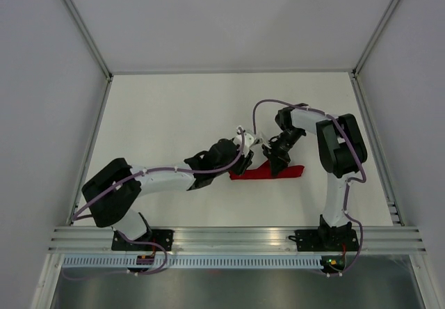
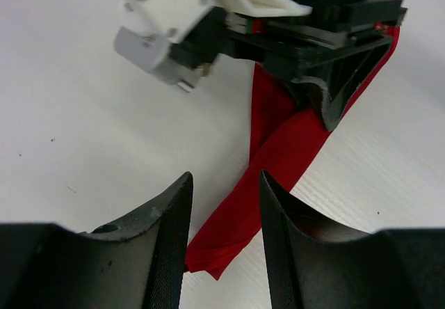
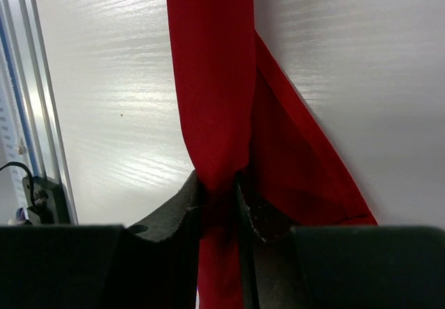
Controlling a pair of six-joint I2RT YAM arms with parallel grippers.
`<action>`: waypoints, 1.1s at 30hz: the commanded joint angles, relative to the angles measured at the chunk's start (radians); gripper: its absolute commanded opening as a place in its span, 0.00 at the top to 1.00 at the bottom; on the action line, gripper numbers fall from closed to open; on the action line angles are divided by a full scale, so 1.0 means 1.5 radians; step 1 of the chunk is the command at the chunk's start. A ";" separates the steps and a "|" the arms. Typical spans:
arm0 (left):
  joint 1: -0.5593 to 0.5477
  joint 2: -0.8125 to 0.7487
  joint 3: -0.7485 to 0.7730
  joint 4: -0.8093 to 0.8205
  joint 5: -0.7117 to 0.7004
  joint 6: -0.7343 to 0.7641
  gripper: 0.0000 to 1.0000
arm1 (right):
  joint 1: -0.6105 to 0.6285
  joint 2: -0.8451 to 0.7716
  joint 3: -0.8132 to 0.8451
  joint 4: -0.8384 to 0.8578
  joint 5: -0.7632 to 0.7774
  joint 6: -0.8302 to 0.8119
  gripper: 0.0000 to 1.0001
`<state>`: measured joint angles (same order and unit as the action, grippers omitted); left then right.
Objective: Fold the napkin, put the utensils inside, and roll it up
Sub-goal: Roll the napkin with the utensil
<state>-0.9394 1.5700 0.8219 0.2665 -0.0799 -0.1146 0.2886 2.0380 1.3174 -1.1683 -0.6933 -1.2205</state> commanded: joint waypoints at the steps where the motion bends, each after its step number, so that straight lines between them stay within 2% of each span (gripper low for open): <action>1: -0.048 -0.009 -0.010 0.087 -0.099 0.106 0.51 | -0.004 0.054 0.010 -0.015 0.041 -0.045 0.78; 6: -0.127 0.075 0.038 0.067 -0.125 0.198 0.50 | -0.005 0.076 0.033 -0.031 0.042 -0.042 0.77; 12: -0.181 0.164 0.093 0.049 -0.131 0.275 0.49 | -0.006 0.093 0.045 -0.032 0.044 -0.029 0.78; 25: -0.196 0.248 0.132 0.033 -0.143 0.328 0.49 | -0.007 0.112 0.059 -0.031 0.051 -0.014 0.78; 28: -0.196 0.268 0.134 0.030 -0.150 0.337 0.51 | -0.007 0.115 0.063 -0.033 0.052 -0.013 0.78; 30: -0.196 0.282 0.135 0.024 -0.149 0.341 0.55 | -0.007 0.117 0.063 -0.035 0.054 -0.012 0.78; 33: -0.196 0.299 0.136 0.019 -0.145 0.344 0.70 | -0.007 0.121 0.067 -0.037 0.054 -0.013 0.77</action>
<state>-1.2331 1.9572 1.0130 0.3222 -0.2893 0.3580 0.2802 2.1681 1.4139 -1.3453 -0.6956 -1.1980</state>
